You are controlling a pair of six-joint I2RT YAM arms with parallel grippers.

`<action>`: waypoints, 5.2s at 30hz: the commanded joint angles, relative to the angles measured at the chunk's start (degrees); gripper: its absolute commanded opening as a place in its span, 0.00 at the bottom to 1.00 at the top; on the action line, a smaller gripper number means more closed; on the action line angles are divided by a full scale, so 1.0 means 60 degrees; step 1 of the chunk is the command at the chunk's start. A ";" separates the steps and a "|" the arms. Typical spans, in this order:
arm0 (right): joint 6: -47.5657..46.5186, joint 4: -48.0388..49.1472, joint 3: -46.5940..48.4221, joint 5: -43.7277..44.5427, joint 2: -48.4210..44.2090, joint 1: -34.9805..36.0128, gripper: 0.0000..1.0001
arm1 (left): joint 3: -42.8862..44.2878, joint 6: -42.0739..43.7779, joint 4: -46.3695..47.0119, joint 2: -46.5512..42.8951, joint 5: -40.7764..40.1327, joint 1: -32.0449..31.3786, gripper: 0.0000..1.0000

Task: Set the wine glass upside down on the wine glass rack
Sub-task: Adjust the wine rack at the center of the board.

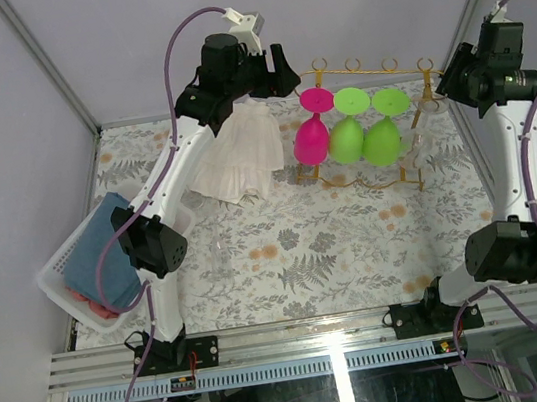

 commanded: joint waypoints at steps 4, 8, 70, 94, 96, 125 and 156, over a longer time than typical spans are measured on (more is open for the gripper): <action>-0.0042 -0.0034 0.0780 -0.0187 0.0507 -0.0137 0.40 | 0.0139 0.0017 0.0417 -0.0054 0.0040 -0.0018 0.75; -0.0157 -0.0043 0.1062 -0.0334 0.0774 -0.0164 0.32 | 0.0109 0.0047 0.0417 -0.0085 0.0053 -0.0018 0.76; -0.3508 -0.1032 0.5959 -0.6185 0.4093 -0.0945 0.45 | -0.0101 0.1028 0.0036 -0.0675 -0.0870 0.0091 0.85; -0.0852 0.2553 -0.0631 -0.1694 -0.3499 -0.0944 0.70 | -0.0143 0.0040 0.0471 -0.0824 0.0339 0.0421 0.84; -0.0593 0.2508 -0.1434 -0.1872 -0.4141 -0.0936 0.70 | -0.0135 0.0007 0.0394 -0.0758 0.0683 0.0421 0.80; 0.3348 0.3413 -1.1254 -0.3179 -0.8910 -0.0934 0.42 | -0.2471 -0.0911 0.1448 -0.1983 -0.0747 0.0811 0.71; 0.4756 0.7913 -1.2356 -0.2461 -0.4390 -0.0946 0.19 | -0.1514 -0.1768 0.2292 0.3221 0.0267 0.0508 0.50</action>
